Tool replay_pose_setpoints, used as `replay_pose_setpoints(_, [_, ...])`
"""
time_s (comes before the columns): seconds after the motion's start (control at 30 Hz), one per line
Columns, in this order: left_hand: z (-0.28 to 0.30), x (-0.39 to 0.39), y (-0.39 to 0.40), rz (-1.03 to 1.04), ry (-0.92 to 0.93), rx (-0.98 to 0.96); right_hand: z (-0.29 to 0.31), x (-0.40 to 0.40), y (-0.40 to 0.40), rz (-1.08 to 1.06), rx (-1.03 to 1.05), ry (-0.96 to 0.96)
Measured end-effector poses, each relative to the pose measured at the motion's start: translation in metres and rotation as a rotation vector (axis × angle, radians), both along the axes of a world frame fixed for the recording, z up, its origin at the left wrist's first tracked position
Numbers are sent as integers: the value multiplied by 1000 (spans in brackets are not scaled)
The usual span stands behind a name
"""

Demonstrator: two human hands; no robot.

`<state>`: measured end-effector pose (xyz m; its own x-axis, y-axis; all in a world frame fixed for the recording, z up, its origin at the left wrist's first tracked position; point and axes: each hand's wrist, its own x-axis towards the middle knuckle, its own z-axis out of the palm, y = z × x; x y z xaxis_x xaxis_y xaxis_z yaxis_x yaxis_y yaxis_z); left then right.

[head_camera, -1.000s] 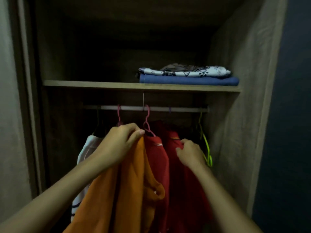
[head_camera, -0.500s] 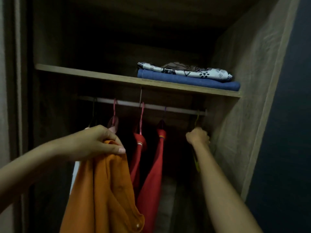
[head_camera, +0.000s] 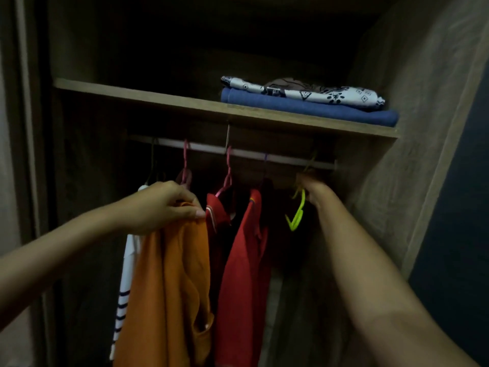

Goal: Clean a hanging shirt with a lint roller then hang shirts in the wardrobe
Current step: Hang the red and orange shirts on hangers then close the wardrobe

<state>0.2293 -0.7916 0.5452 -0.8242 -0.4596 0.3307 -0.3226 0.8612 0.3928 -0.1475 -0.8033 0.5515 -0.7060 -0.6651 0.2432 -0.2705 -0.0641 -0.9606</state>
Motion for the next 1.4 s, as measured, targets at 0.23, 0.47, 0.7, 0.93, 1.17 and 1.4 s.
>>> replay_pose_setpoints(0.23, [-8, -1, -10, 49, 64, 201, 7, 27, 29, -229, 43, 238])
replay_pose_setpoints(0.47, [-14, 12, -16, 102, 133, 224, -36, 87, 86, 37, -257, -67])
replay_pose_setpoints(0.7, [-27, 16, -13, 71, 157, 233, -92, 146, 131, 123, -429, -393])
replay_pose_setpoints(0.93, [-34, 20, -7, 21, 214, 214, -96, 187, 162, 244, -599, -554])
replay_pose_setpoints(1.17, [-38, 20, -5, 33, 216, 205, -78, 207, 151, 367, -661, -531])
replay_pose_setpoints(1.4, [-45, 27, -8, 92, 230, 237, -71, 226, 140, 587, -600, -599])
